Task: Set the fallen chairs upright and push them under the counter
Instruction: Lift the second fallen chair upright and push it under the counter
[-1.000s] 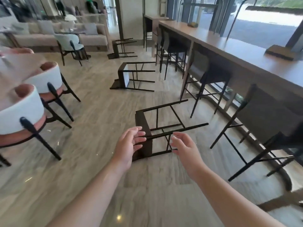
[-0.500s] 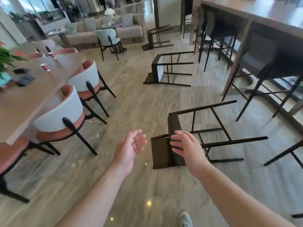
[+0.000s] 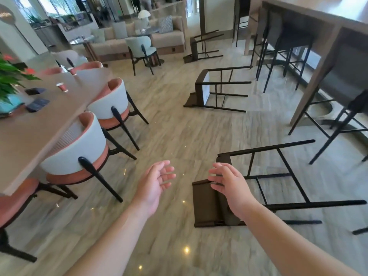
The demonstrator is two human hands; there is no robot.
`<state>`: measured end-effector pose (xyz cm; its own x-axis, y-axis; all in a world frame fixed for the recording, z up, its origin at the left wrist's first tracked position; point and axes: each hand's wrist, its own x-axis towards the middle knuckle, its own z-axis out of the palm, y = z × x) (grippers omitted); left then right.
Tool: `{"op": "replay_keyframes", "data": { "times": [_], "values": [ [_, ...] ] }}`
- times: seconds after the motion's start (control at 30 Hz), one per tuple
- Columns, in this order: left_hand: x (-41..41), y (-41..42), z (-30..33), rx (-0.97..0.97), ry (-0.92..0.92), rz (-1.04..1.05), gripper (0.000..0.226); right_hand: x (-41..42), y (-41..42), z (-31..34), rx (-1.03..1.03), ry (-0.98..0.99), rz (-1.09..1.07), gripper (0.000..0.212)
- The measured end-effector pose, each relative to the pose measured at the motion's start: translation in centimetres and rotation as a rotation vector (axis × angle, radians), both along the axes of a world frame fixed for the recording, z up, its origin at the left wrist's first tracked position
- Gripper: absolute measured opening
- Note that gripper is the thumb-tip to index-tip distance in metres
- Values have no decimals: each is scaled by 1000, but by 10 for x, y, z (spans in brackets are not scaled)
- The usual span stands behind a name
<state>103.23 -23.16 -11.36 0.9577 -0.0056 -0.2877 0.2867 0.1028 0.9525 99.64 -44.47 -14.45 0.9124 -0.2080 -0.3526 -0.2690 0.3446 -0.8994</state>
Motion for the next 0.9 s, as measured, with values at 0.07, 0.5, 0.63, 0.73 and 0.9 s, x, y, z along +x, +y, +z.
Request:
{"op": "replay_keyframes", "data": {
  "times": [0.07,0.5,0.63,0.73,0.9],
  "values": [
    [25,9,-5,-14,1,-25,27,20,6,-3,-10,2,-13,20],
    [249,137,-37,-72,32,-351,38,172,154,-15,-67,90,-286,18],
    [302,164,-34,-87,33,-424,39,205,199,-6,-149,85,-308,16],
    [327,164,-37,-111,52,-472,39,218,210,-3,-197,98,-345,15],
    [351,138,-50,-93,98,-565,39,231,197,-11,-213,140,-448,15]
  ]
}}
